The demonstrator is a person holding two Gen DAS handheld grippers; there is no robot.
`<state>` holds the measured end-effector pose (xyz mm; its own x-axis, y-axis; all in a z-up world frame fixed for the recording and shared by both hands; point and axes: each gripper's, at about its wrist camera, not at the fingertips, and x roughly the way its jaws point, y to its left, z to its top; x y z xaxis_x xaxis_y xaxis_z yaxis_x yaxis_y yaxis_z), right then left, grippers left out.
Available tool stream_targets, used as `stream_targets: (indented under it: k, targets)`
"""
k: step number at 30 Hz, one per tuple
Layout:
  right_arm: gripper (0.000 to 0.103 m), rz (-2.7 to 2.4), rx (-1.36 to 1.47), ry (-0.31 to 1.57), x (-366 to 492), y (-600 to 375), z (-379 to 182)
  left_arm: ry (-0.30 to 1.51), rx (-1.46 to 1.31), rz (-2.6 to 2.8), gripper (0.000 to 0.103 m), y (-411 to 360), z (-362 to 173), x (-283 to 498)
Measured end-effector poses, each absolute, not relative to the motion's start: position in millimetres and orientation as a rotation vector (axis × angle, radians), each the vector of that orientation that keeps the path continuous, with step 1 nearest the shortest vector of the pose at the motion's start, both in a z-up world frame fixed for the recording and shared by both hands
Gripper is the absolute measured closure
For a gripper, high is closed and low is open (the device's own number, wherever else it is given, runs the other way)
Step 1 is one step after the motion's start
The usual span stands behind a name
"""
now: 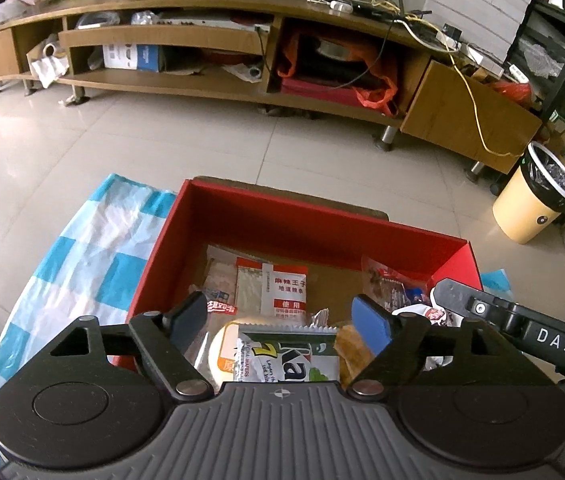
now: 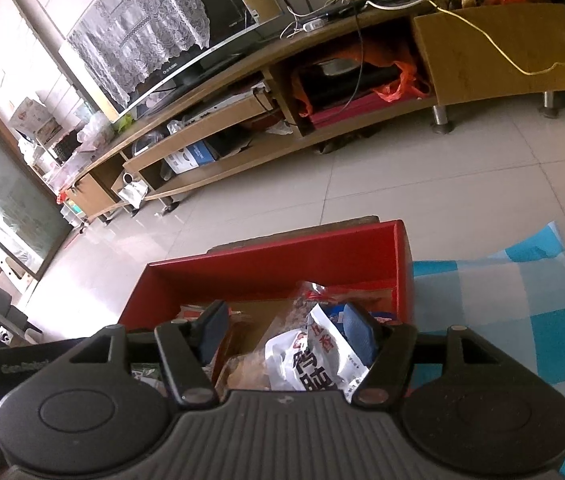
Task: Organize snacks
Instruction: 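Lower both packets into the red box and open both tools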
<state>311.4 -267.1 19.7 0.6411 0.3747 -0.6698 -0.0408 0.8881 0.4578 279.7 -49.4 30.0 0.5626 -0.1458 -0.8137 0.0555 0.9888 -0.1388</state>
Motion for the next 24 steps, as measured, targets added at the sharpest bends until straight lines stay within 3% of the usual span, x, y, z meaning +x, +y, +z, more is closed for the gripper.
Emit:
stream_targets:
  k: [24]
  targets:
    - [0.036, 0.364, 0.224, 0.881, 243.9, -241.0, 31.7, 1.041, -0.137, -0.069, 0.015, -2.4, 25.6, 183.6]
